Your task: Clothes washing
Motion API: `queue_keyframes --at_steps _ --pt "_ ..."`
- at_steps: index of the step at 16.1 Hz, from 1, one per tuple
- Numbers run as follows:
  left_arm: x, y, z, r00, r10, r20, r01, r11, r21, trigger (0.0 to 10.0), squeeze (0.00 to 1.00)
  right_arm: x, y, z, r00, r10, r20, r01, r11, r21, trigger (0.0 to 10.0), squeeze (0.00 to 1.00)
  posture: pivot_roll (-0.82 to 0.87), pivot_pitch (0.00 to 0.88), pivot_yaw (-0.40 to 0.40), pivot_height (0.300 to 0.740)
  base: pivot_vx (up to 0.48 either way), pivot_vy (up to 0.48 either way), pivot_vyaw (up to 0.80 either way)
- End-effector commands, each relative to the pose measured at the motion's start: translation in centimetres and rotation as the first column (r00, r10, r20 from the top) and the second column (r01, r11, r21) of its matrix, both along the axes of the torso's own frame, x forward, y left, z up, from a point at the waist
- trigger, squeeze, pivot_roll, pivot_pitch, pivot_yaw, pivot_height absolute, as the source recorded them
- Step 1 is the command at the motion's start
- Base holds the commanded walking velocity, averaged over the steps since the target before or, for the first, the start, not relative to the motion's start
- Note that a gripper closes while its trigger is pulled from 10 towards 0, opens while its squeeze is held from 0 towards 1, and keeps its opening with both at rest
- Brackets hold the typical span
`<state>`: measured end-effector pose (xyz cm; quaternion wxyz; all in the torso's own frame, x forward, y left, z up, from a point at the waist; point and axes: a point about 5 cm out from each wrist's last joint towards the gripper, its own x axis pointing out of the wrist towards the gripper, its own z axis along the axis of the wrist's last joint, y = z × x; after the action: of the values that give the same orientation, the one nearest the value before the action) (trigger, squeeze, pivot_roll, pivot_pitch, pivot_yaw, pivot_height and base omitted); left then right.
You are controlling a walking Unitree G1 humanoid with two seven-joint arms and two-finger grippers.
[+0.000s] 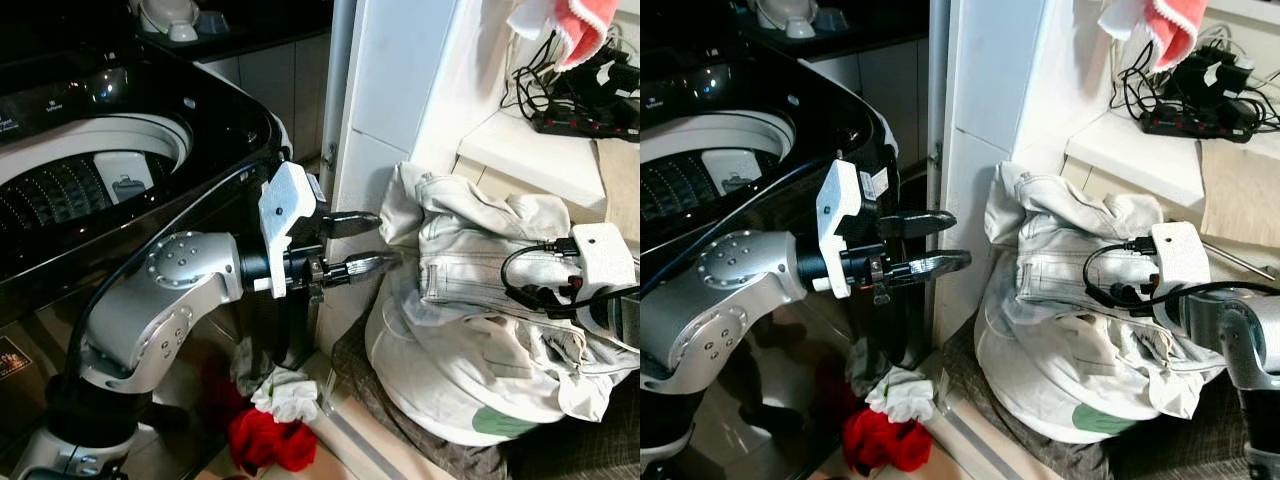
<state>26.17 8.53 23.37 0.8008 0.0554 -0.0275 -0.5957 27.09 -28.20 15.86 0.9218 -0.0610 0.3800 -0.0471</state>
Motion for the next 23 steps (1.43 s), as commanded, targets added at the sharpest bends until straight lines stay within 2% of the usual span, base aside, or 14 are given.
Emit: queue_keyframes --at_steps 1,3,10,18,22,23 --pt "-0.4 -0.2 0.1 1.0 -0.008 0.002 0.008 1.0 0.007 10.0 0.0 -0.3 -0.7 -0.3 0.999 -0.039 -0.004 0.039 0.999 0.004 0.0 0.0 -0.05 0.0 -0.043 0.74 0.0 0.0 0.0" --pt "-0.5 -0.3 0.1 1.0 -0.012 -0.001 0.012 1.0 0.008 10.0 0.0 -0.1 -0.5 -0.4 0.999 -0.042 0.012 0.042 0.998 0.045 0.0 0.0 -0.05 0.0 -0.043 0.74 0.0 0.0 0.0" --pt "-0.9 -0.4 0.0 0.999 -0.043 -0.021 0.044 0.999 0.022 10.0 0.0 -0.1 -0.3 -0.7 0.999 -0.038 0.011 0.037 0.995 0.092 0.0 0.0 -0.05 0.0 -0.046 0.74 0.0 0.0 0.0" --pt "-0.9 -0.4 -0.1 0.999 -0.043 -0.028 0.044 0.998 0.034 10.0 0.0 -0.1 -0.4 -1.1 0.999 -0.05 0.012 0.049 0.992 0.112 0.0 0.0 -0.05 0.0 -0.042 0.74 0.0 0.0 0.0" --pt "-0.7 -0.3 -0.1 0.999 -0.03 -0.021 0.031 0.999 0.031 10.0 0.0 0.2 -0.7 -0.7 0.996 -0.073 0.053 0.065 0.989 0.136 0.0 0.0 -0.05 0.0 -0.044 0.74 0.0 0.0 0.0" --pt "-0.6 -0.3 0.1 1.0 -0.02 -0.014 0.021 1.0 0.023 10.0 0.0 0.5 -0.6 0.3 0.992 -0.076 0.096 0.058 0.984 0.171 0.0 0.0 -0.05 0.0 -0.044 0.74 0.0 0.0 0.0"
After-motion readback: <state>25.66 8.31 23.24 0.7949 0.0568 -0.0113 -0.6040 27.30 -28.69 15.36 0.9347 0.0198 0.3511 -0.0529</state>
